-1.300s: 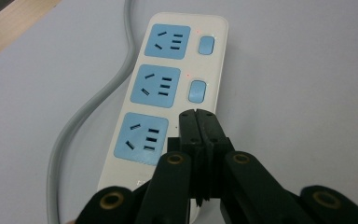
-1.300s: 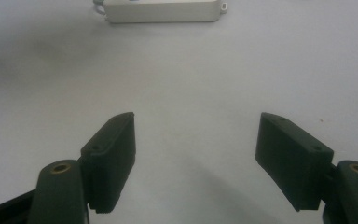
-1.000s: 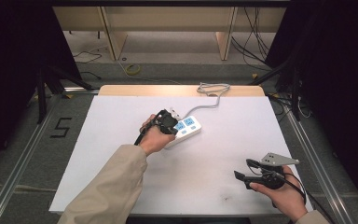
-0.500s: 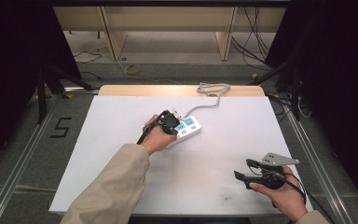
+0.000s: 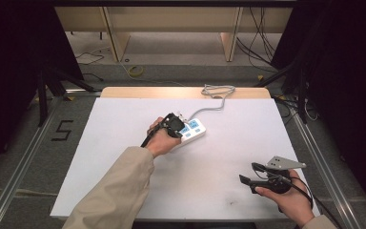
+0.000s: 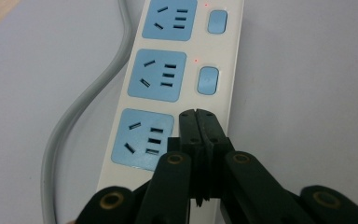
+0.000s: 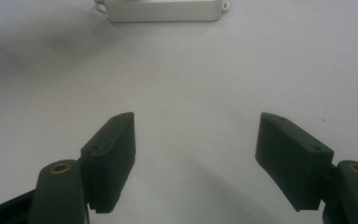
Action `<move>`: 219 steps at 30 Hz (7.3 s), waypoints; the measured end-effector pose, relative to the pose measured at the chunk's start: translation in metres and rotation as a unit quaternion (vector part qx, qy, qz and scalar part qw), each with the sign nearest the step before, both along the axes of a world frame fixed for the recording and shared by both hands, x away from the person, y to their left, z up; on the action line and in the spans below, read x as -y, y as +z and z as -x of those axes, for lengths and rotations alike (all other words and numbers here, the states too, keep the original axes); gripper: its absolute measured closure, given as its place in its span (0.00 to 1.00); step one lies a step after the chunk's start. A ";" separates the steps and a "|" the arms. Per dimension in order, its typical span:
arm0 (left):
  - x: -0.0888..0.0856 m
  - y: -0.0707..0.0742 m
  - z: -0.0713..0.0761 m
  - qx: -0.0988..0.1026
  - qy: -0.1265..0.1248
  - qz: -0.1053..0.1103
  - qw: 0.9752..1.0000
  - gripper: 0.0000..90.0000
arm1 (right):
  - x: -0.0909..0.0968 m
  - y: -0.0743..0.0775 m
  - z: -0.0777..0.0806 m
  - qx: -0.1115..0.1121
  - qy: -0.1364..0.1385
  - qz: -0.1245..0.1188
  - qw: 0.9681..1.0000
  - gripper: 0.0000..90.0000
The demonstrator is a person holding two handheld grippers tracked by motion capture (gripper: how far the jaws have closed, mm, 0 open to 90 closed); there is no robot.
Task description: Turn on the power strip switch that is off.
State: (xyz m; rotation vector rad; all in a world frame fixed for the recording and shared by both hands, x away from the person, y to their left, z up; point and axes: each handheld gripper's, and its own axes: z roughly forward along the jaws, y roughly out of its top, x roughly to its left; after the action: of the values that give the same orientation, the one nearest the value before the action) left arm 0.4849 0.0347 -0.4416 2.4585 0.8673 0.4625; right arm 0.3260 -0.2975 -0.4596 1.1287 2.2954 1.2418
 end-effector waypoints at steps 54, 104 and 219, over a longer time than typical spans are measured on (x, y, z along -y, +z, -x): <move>0.006 -0.002 -0.001 -0.013 0.003 -0.027 1.000 1.00 | -0.001 0.001 0.001 -0.001 0.000 -0.002 1.000 0.32; 0.004 0.000 -0.002 -0.016 0.011 -0.017 1.000 1.00 | 0.000 0.000 0.000 0.000 -0.001 -0.003 1.000 0.32; -0.112 0.013 0.108 0.048 0.025 0.106 0.993 0.34 | 0.000 0.001 0.000 0.003 -0.001 -0.001 1.000 0.32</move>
State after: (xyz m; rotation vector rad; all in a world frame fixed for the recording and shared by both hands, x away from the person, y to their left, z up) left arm 0.3774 0.1465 -0.4289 2.2082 0.8920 0.4767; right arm 0.3258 -0.2971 -0.4588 1.1258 2.2895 1.2459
